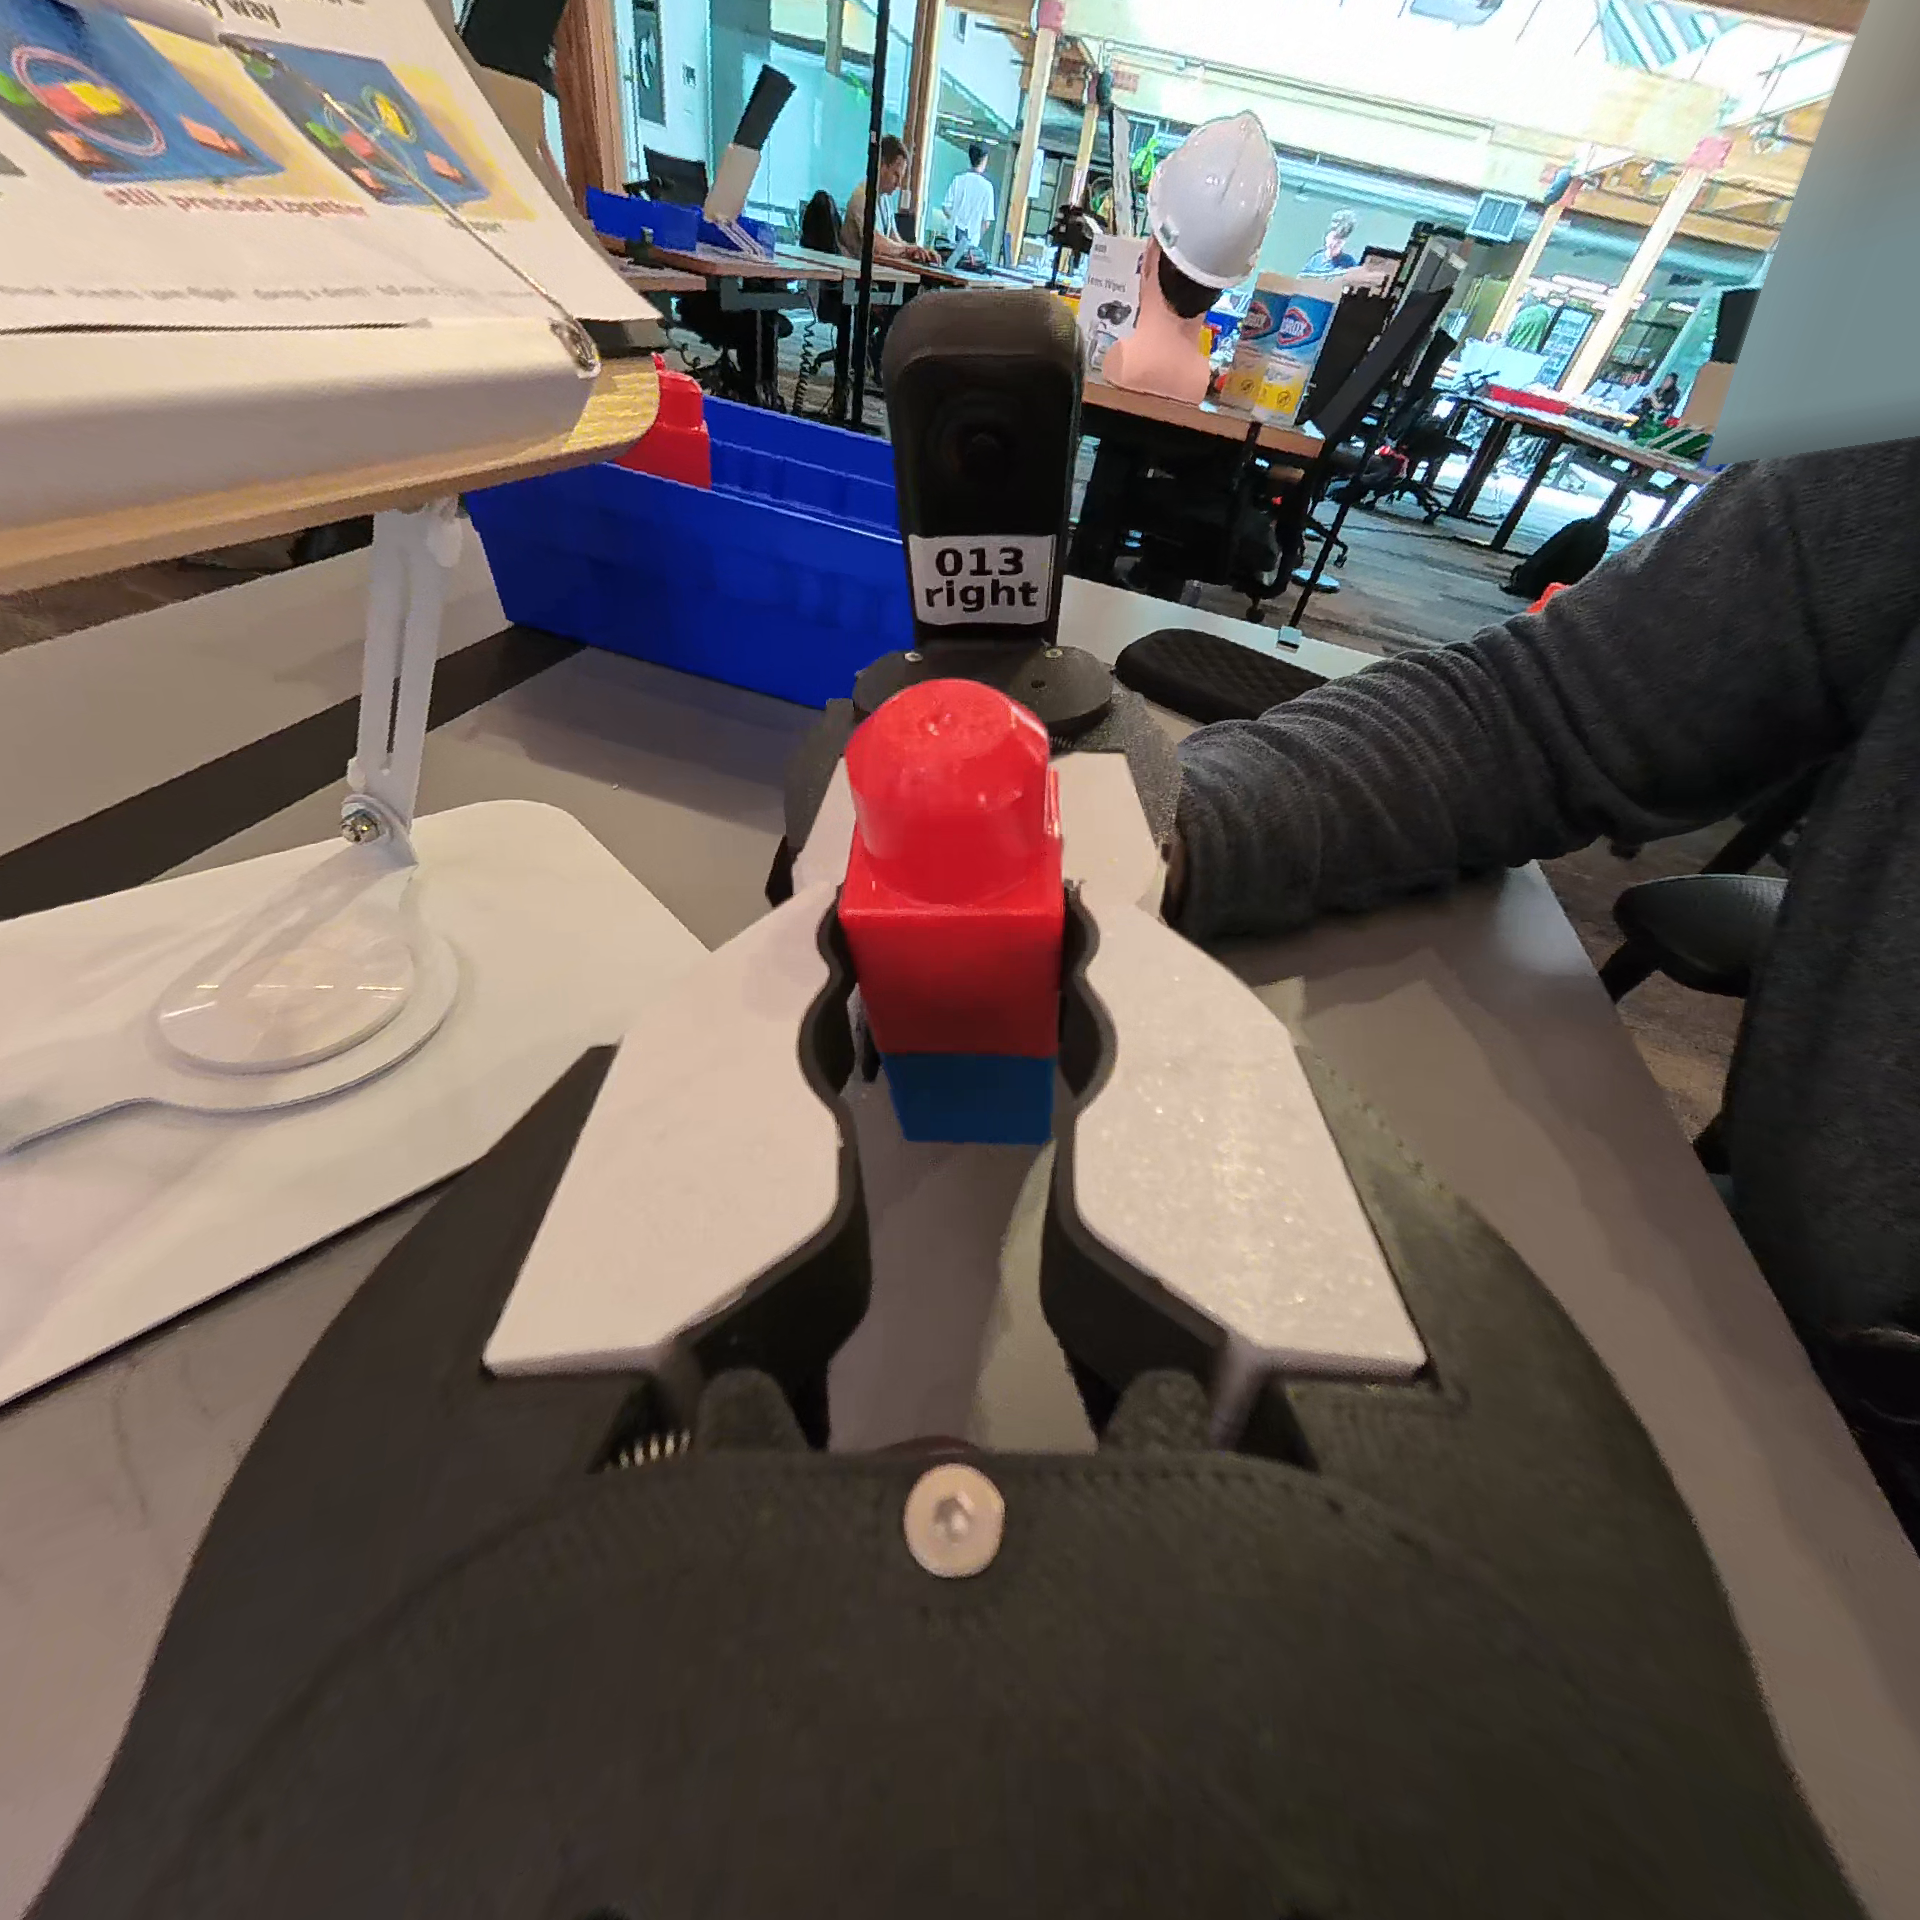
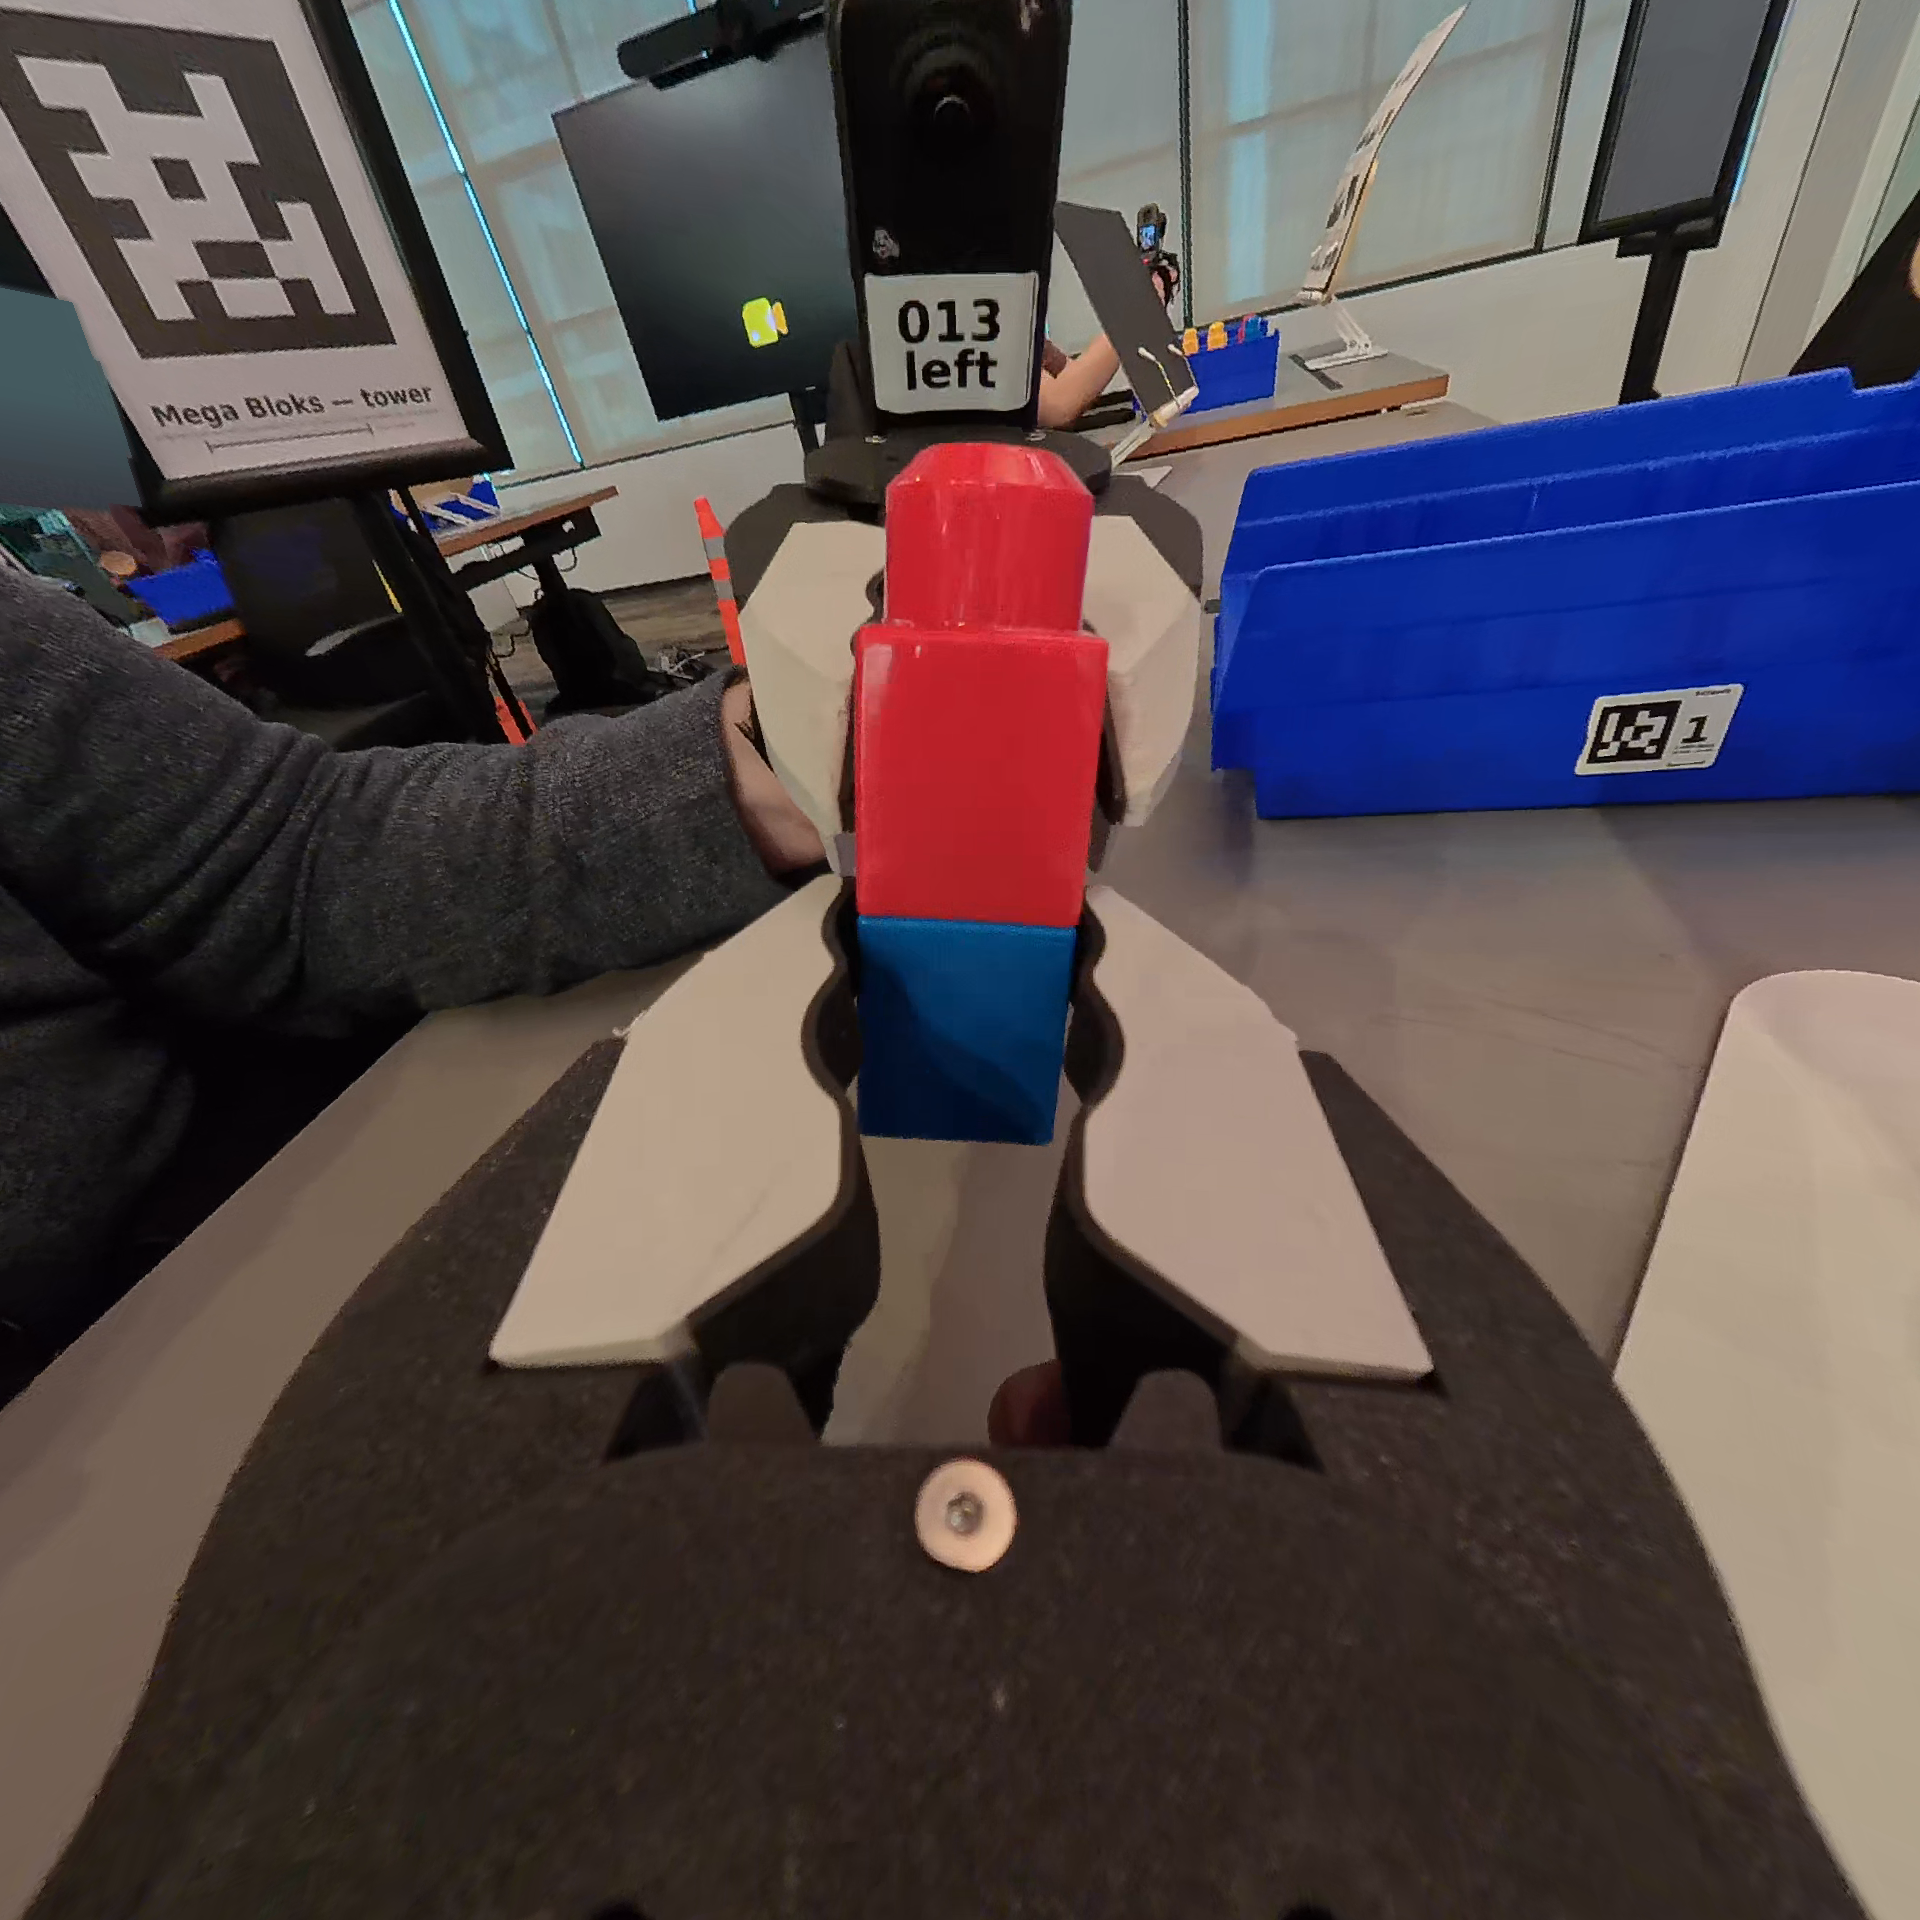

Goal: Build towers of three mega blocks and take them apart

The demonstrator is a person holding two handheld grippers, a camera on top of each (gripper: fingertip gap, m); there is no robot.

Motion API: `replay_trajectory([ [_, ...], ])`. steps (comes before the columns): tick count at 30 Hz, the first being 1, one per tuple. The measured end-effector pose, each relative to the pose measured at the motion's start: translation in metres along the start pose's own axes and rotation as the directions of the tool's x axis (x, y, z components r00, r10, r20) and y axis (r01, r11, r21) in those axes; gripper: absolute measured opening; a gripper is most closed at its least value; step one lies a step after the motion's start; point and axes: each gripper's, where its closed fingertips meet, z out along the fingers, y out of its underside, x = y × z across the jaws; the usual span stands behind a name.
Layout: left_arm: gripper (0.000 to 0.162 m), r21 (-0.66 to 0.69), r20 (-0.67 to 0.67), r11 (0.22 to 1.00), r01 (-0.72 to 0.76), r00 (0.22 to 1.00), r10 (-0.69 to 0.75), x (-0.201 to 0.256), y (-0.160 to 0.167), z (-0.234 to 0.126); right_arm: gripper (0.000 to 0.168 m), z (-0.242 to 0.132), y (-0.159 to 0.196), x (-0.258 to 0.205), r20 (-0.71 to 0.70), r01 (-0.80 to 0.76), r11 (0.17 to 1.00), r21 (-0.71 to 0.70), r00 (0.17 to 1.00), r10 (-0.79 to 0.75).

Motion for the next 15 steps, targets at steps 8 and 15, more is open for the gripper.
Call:
replay_trajectory([
  [8, 0.052, 0.020, 0.113, 1.000, -0.024, 0.993, 0.022, -0.014, -0.021, -0.031, 0.036, 0.000, 0.001, 0.001, 0.001, -0.009, 1.000, -0.006, 1.000, 0.009],
  [15, 0.046, -0.343, 0.582, 0.939, -0.035, 0.776, 0.242, -0.117, -0.031, -0.177, 0.036, 0.002, 0.004, -0.001, 0.009, -0.002, 1.000, -0.030, 1.000, 0.002],
])
